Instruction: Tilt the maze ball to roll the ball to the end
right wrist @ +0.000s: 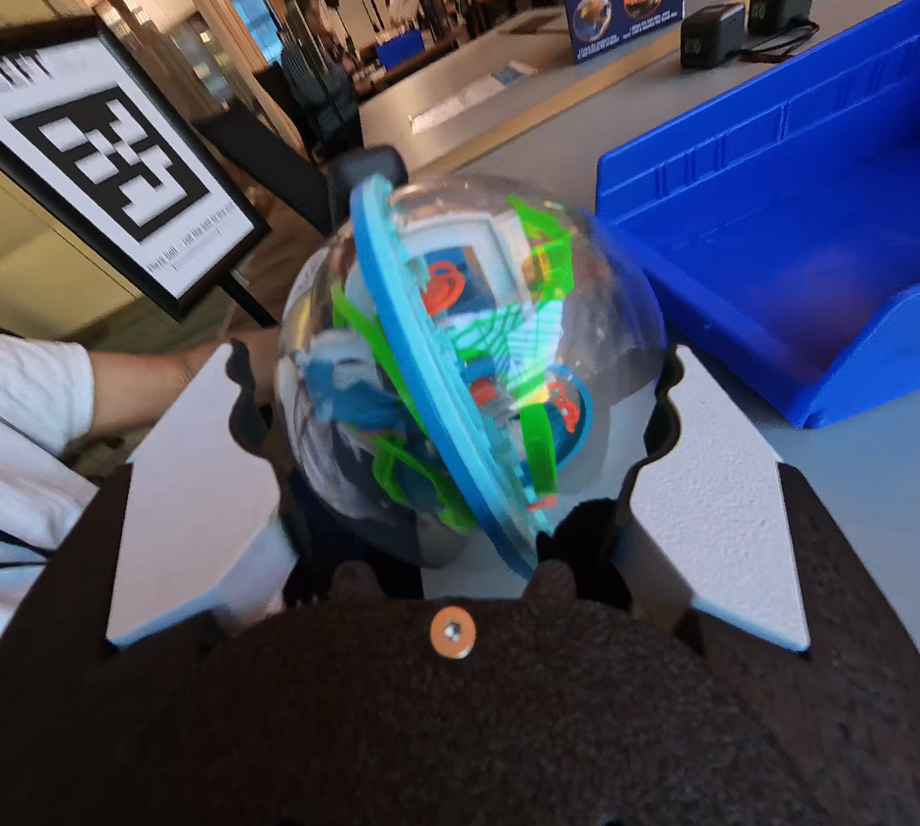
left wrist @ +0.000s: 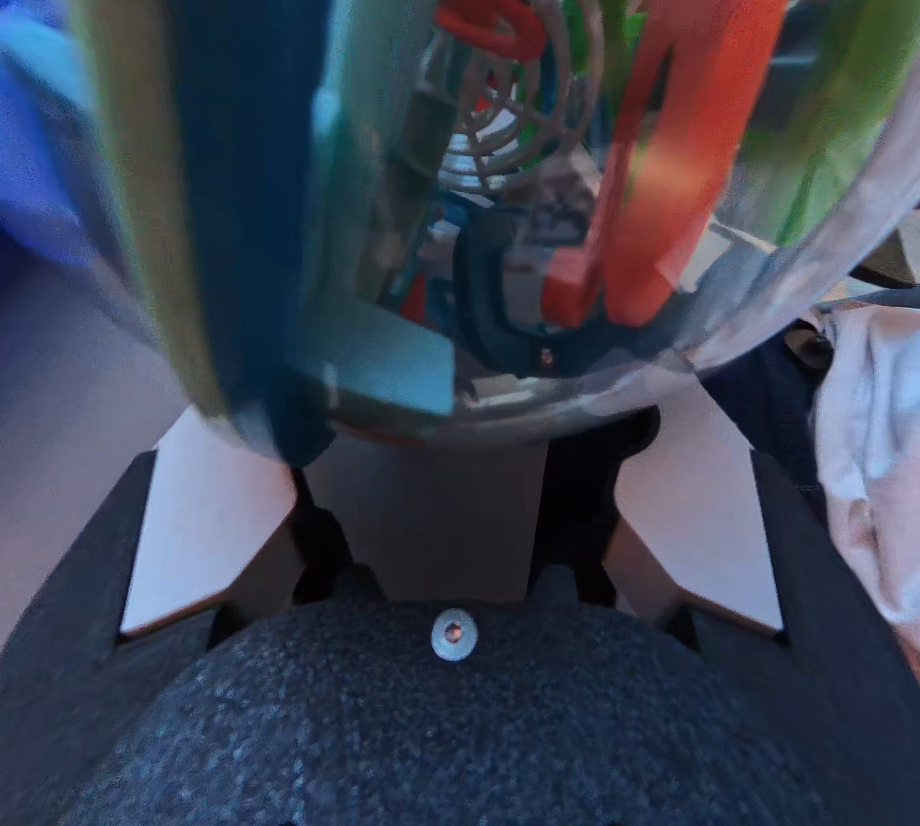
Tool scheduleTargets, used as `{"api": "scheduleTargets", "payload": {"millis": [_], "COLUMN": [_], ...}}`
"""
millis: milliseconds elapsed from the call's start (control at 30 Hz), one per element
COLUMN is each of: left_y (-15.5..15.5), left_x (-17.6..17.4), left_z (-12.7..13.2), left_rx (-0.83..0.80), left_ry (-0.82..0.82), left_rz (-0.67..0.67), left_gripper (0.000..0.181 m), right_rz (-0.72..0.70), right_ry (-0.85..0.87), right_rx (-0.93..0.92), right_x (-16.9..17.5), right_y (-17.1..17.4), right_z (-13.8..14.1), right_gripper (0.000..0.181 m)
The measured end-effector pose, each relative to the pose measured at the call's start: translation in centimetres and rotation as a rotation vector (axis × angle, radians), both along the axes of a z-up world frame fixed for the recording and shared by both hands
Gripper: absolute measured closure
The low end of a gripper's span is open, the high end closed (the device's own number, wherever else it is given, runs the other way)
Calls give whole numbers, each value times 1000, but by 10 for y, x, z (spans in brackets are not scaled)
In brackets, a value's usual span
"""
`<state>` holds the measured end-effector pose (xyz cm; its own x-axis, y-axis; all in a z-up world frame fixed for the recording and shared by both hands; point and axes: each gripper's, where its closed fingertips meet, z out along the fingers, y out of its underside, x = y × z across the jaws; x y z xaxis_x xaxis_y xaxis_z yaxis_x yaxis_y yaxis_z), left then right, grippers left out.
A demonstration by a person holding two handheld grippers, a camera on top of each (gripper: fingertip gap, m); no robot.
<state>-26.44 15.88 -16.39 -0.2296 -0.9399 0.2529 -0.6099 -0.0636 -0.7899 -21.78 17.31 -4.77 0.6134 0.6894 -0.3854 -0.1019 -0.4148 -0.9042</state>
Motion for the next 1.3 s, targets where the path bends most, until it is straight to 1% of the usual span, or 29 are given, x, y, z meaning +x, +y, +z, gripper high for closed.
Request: {"api": "scheduleTargets", "payload": {"millis": [67, 100, 167, 267, 300, 367, 467, 533, 600, 700, 733, 800, 867, 933, 1000, 1033, 1100, 1167, 1200, 1267, 1300], "left_y": [1, 1, 2, 4, 4, 3, 0, -4, -6, -7, -6, -5, -5, -6, -7, -7, -8, -9, -9, -10, -9], "left_x": [2, 2, 3, 1, 1, -1, -10, -13, -14, -12, -11, -9, -8, -8, -8, -7, -6, -4, -3, 0, 1], "left_z": [-4, -4, -6, -14, -14, -14, -10, -2, 5, 11, 11, 12, 11, 9, 8, 8, 8, 7, 7, 8, 8], "left_rx": [28, 37, 53, 66, 60, 38, 0, -66, -152, -261, -281, -294, -279, -259, -246, -241, -226, -197, -176, -120, -86], "left_ry": [18, 21, 28, 77, 85, 92, 75, 36, 19, 15, 13, 7, 11, 17, 18, 18, 16, 8, 4, -14, -19], "left_rz": [10, 13, 25, 34, 32, 20, -26, -57, -69, -74, -64, -47, -41, -44, -41, -37, -28, -14, -10, -2, 5], "left_gripper": [45, 49, 51, 51, 50, 38, 31, 29, 23, 22, 26, 29, 30, 32, 32, 32, 32, 32, 32, 32, 33], "right_rz": [-19, -34, -61, -44, -34, -8, 36, 34, 33, 59, 59, 17, -57, -111, -156, -185, -201, -178, -182, -219, -222], "right_ry": [25, -11, -154, -286, -317, -397, -501, -496, -476, -465, -465, -457, -409, -326, -221, -179, -86, -23, -41, -128, -138], "right_rx": [-6, -6, 0, -6, -7, 25, 96, 116, 131, 221, 232, 206, 219, 240, 211, 165, 50, -57, -73, -56, -59], "right_x": [0, -2, -5, -12, -12, -14, -19, -22, -23, -29, -31, -29, -23, -15, -1, 9, 19, 12, 8, 8, 8], "right_y": [4, 7, 12, 12, 12, 10, 6, 7, 9, 8, 9, 12, 15, 10, -1, -7, -24, -36, -36, -28, -25], "right_z": [7, 7, -1, -4, -5, -8, -14, -13, -12, -9, -8, -5, 8, 25, 35, 33, 21, -2, -16, -33, -37], "right_gripper": [28, 28, 29, 27, 28, 28, 28, 28, 28, 28, 28, 30, 29, 29, 30, 32, 33, 32, 27, 27, 26]}}
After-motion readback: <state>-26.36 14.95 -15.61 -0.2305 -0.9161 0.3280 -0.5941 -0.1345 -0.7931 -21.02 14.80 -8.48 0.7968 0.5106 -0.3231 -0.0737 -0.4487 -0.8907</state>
